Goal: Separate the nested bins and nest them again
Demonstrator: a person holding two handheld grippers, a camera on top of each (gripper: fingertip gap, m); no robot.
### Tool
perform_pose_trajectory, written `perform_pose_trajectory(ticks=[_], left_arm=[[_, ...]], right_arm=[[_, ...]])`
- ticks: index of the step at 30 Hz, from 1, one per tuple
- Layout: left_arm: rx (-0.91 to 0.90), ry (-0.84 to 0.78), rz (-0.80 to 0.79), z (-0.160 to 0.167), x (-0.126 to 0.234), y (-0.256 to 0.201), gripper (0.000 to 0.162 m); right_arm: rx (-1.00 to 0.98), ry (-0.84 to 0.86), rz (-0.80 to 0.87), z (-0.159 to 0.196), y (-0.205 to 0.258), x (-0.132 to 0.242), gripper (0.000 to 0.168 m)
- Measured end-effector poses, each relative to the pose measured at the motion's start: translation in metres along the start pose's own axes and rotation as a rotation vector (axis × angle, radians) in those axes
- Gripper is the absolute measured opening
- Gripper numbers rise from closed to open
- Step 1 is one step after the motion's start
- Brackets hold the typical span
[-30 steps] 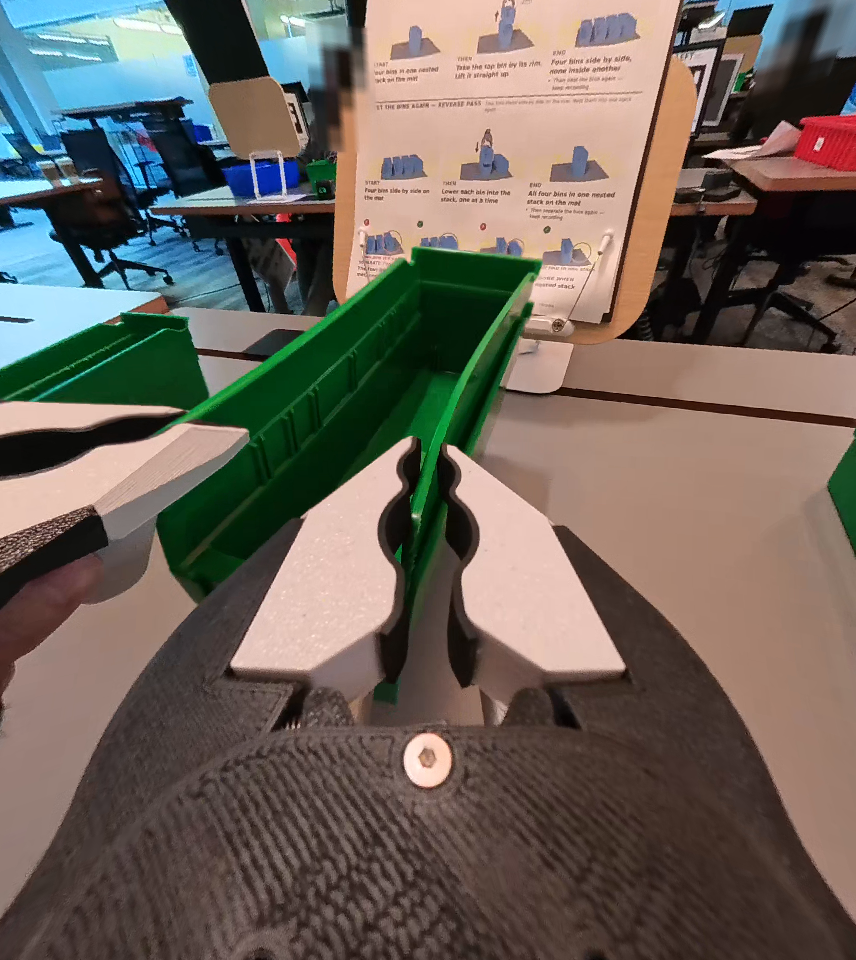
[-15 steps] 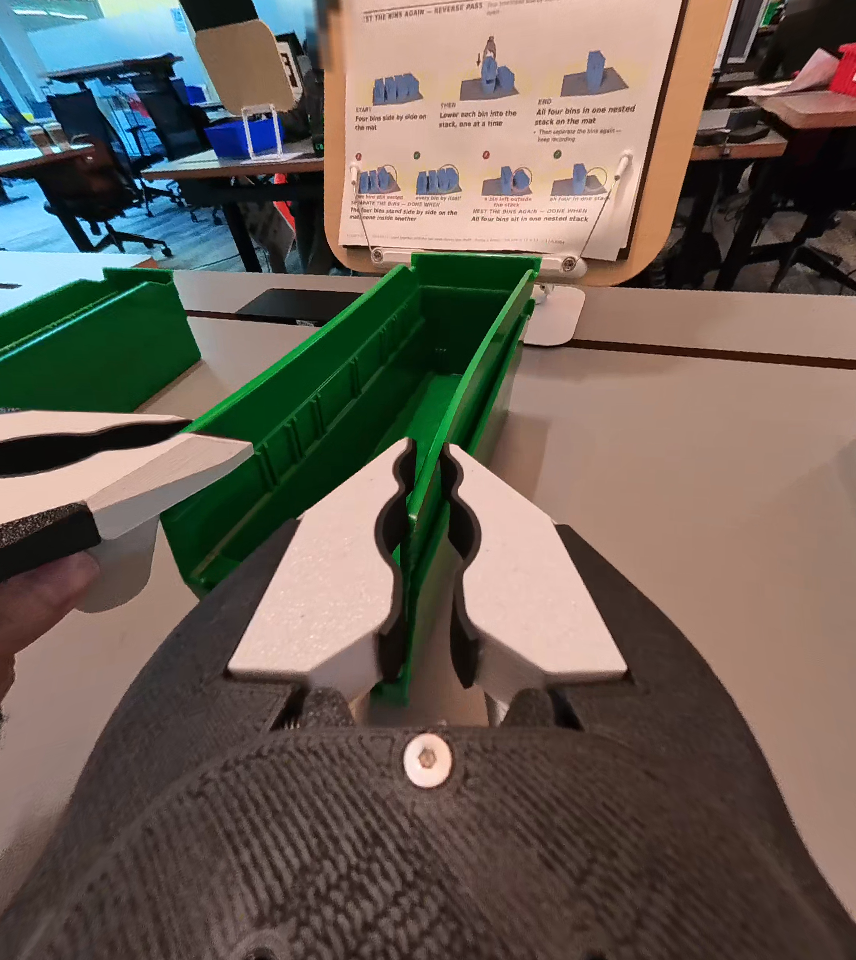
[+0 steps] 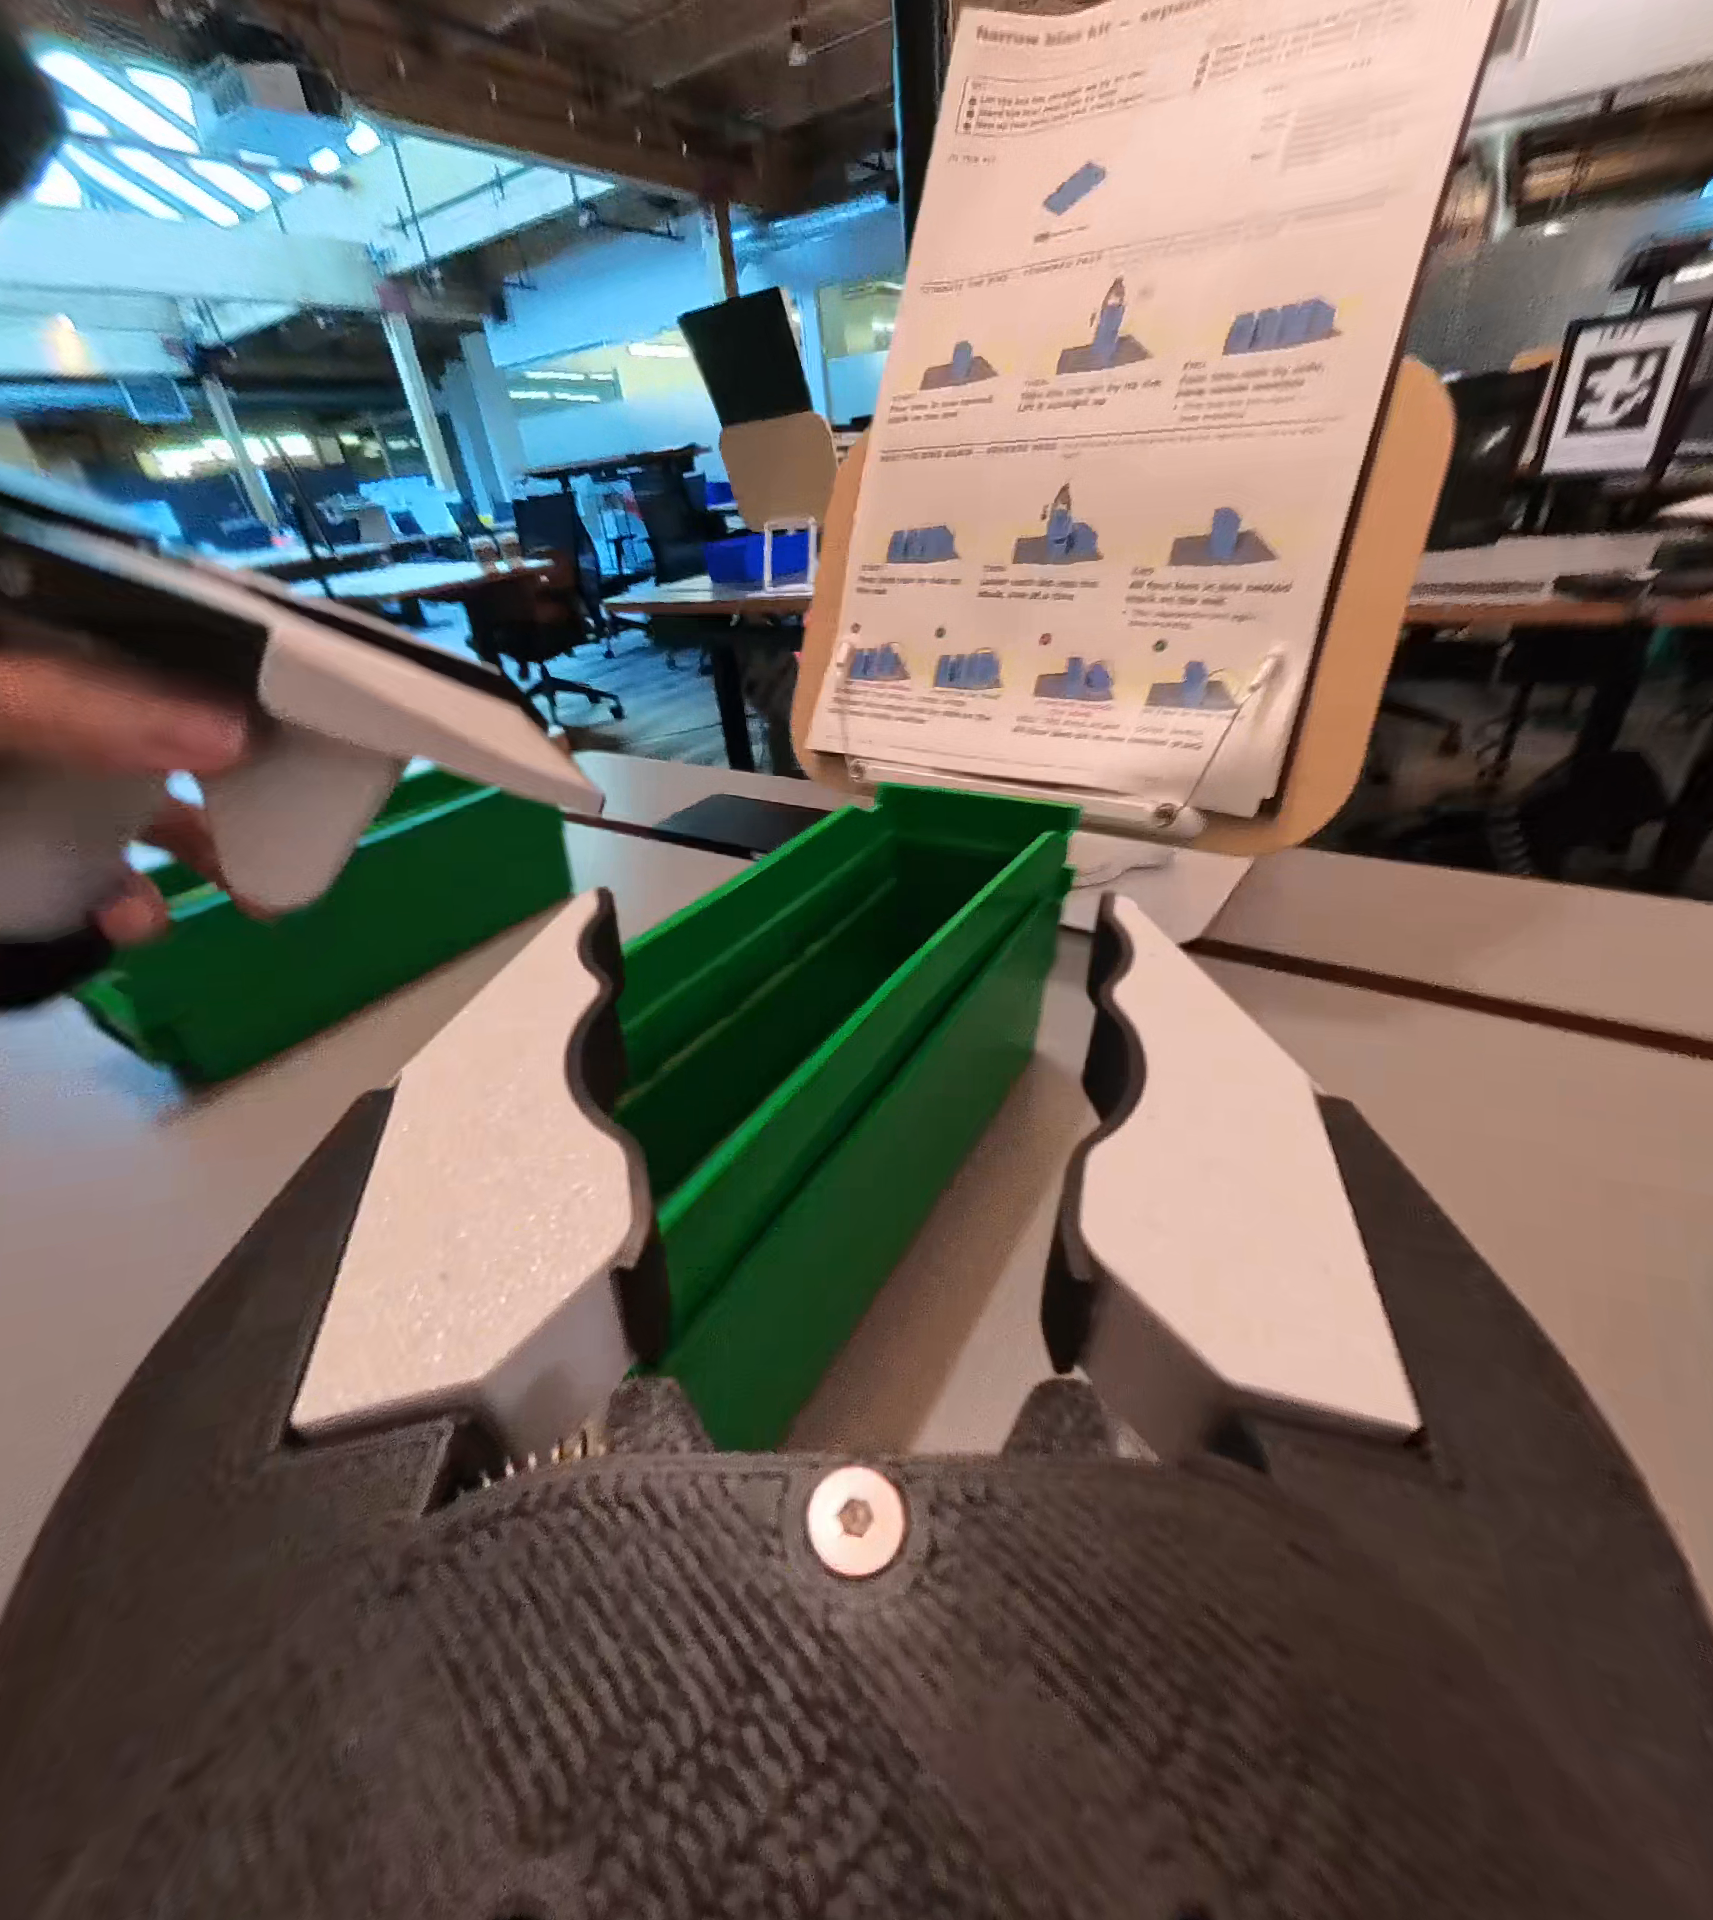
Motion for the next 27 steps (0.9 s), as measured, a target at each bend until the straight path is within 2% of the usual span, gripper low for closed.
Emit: perform_pose_trajectory(ticks=[1,5,8,10,14,16,21,27], left_arm=[[0.006,0.057,0.001,-0.006,-0.009,0.001,0.126],[0.02,0.297,-0.058,-0.019,-0.049,0.003,0.123],[0.043,0.487,-0.099,-0.017,-0.073,0.002,0.121],[0.062,0.553,-0.147,-0.018,-0.085,0.004,0.12],[0.108,0.627,-0.143,-0.019,-0.1,-0.003,0.119],[0.137,0.638,-0.126,-0.021,-0.104,-0.009,0.117],[0.121,0.717,-0.195,-0.015,-0.11,-0.009,0.115],[0.155,0.774,-0.238,-0.007,-0.115,-0.007,0.115]], right_arm=[[0.039,0.017,-0.002,0.003,-0.006,-0.004,0.091],[0.124,0.099,0.045,0.03,-0.031,-0.021,0.086],[0.131,0.176,0.096,0.045,-0.046,-0.032,0.07],[0.129,0.213,0.066,0.056,-0.048,-0.04,0.053],[0.094,0.229,0.061,0.061,-0.054,-0.05,0.039],[0.082,0.206,0.081,0.058,-0.06,-0.051,0.038],[0.009,0.169,0.102,0.054,-0.075,-0.048,0.039],[-0.01,0.144,0.089,0.048,-0.075,-0.044,0.039]])
Point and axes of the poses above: each gripper's, where its closed fingertips meet, x back along the fingers, z out of its underside, y = z × x across the jaws, the point moved 6 cm from there along x, back along the fingers, and after that the axes turned 4 degrees about -y, right-handed, at the moved point
